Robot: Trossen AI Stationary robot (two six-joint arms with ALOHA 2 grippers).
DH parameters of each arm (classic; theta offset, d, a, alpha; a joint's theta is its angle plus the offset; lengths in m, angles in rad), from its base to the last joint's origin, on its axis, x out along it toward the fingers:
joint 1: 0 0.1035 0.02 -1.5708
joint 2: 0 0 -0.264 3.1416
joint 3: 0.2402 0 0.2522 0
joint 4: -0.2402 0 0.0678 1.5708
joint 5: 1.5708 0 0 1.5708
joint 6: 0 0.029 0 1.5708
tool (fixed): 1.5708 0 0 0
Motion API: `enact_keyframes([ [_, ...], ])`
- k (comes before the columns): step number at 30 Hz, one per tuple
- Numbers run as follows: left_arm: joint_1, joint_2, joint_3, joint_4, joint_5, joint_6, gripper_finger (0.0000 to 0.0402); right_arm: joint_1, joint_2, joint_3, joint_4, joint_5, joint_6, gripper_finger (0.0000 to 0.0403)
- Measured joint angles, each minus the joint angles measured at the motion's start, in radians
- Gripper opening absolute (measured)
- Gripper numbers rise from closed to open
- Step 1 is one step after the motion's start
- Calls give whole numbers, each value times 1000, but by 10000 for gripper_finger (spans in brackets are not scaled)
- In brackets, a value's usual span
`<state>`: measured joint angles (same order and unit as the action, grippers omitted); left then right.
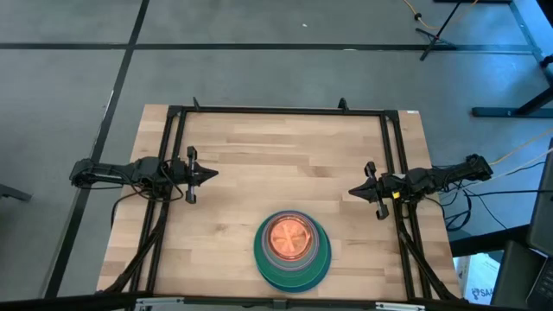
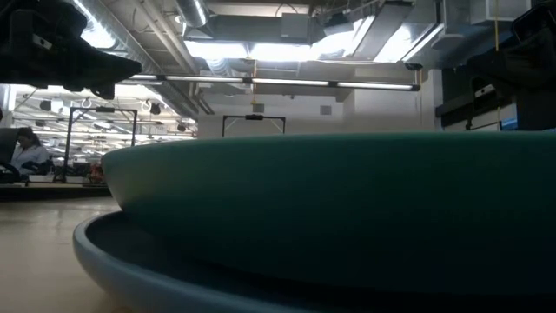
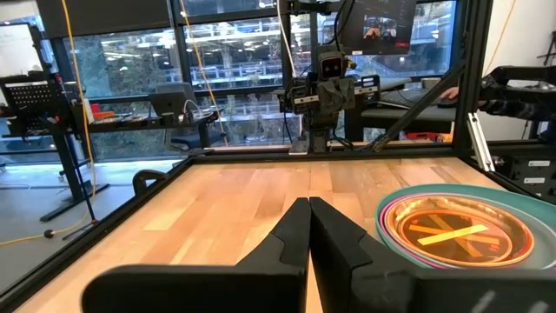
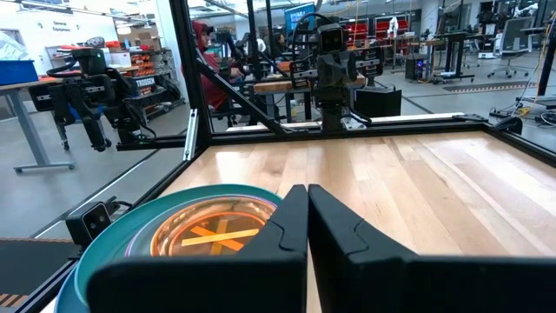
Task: Stack plastic plates
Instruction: Return to Home Position
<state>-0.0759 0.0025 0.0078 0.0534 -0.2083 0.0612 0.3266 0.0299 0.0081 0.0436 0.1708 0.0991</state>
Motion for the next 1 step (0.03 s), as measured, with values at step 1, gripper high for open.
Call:
enact_keyframes([
  [1,0,0,0,0,0,0,2,0,0,0,0,0,0,1],
])
